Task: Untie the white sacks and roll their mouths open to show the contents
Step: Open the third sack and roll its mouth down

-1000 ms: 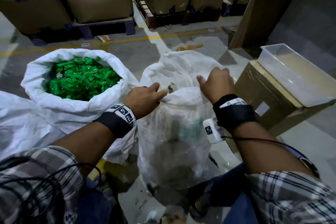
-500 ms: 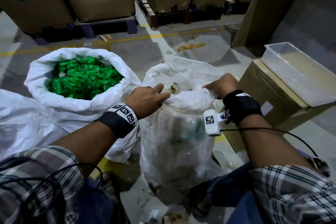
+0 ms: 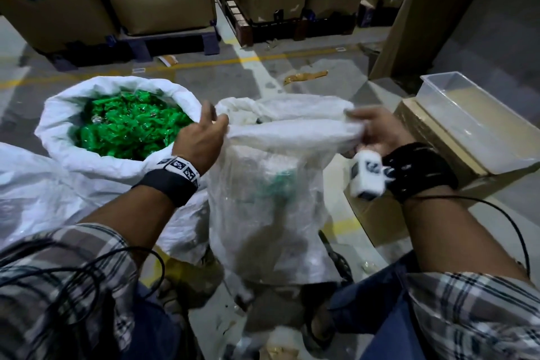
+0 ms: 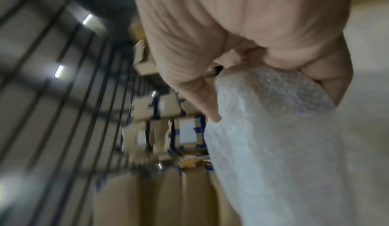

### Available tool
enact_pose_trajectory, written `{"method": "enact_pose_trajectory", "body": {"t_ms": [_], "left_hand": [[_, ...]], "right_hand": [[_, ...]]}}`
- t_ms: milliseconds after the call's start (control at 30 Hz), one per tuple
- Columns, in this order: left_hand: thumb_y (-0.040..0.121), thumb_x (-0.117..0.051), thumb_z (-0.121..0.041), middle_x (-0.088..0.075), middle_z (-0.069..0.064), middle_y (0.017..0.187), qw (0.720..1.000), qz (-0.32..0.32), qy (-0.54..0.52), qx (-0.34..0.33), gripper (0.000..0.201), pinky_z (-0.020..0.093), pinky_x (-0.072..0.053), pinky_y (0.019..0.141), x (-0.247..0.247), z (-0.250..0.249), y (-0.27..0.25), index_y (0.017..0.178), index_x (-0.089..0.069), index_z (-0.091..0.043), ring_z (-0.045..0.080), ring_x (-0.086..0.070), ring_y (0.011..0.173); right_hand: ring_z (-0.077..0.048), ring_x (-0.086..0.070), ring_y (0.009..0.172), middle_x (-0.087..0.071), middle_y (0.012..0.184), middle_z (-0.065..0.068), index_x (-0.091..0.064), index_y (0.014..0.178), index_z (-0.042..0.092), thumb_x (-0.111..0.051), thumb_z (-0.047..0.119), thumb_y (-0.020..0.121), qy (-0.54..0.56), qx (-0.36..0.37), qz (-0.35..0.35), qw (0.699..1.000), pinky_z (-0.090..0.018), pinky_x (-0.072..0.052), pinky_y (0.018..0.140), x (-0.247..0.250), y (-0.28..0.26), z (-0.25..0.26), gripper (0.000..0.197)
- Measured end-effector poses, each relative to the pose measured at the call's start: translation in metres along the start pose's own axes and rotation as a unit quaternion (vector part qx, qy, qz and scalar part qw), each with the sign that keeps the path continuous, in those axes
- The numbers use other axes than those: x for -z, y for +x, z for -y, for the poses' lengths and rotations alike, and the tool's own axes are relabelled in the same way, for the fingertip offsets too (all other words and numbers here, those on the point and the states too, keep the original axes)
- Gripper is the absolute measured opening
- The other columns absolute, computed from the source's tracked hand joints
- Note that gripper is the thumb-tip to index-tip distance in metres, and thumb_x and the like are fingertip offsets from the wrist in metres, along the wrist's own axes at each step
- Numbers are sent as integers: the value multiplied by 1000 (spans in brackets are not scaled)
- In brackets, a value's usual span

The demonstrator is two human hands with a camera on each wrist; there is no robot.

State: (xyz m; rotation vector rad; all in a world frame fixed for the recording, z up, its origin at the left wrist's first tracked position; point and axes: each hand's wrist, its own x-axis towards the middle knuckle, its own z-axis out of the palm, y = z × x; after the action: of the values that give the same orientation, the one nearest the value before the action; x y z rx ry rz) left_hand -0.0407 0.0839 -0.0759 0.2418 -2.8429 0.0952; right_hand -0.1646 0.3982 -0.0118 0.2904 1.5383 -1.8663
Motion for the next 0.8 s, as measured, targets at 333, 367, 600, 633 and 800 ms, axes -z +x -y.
{"method": "enact_pose_trajectory", "body": {"t_ms": [333, 367, 600, 633, 800], "left_hand": [[70, -41, -90, -59, -1, 113, 960, 140, 58, -235, 72, 42, -43, 86, 29, -41, -9, 102, -59, -28, 27, -54, 104], [69, -43, -92, -60, -4, 114, 955, 131, 5, -265, 73, 41, -46, 87, 32, -48, -11, 104, -55, -30, 25, -54, 103], [89, -57, -46, -69, 1, 112, 948, 179, 14, -264, 56, 33, -39, 62, 13, -71, -28, 139, -39, -28, 31, -68, 95], [92, -54, -38, -68, 3, 116, 957, 157, 24, -242, 52, 34, -38, 61, 12, -66, -26, 139, -37, -26, 32, -69, 93], [95, -31, -15, -65, 9, 113, 976, 94, 74, -184, 47, 40, -48, 69, 15, -47, -13, 142, -35, -14, 33, -66, 93]], "right_hand": [[-38, -65, 102, -68, 92, -20, -68, 82, 2, -59, 40, 93, -447, 179, -302, 823, -36, -46, 83, -17, 18, -19, 40], [-34, -65, 100, -69, 100, -21, -69, 97, -4, -62, 38, 93, -397, 165, -283, 857, -38, -49, 85, -20, 18, -20, 42], [-14, -58, 49, -59, 48, -2, -50, 77, 10, -35, 16, 108, -121, 20, -75, 990, -24, -49, 50, -18, 7, -19, 35], [-4, -58, 42, -59, 42, 7, -48, 76, 14, -32, 8, 107, -143, 43, -86, 985, -18, -48, 46, -16, 6, -17, 36], [-18, -71, 66, -70, 67, -7, -57, 86, 4, -43, 0, 100, -205, 45, -99, 973, -24, -54, 62, -21, 9, -25, 20]]}}
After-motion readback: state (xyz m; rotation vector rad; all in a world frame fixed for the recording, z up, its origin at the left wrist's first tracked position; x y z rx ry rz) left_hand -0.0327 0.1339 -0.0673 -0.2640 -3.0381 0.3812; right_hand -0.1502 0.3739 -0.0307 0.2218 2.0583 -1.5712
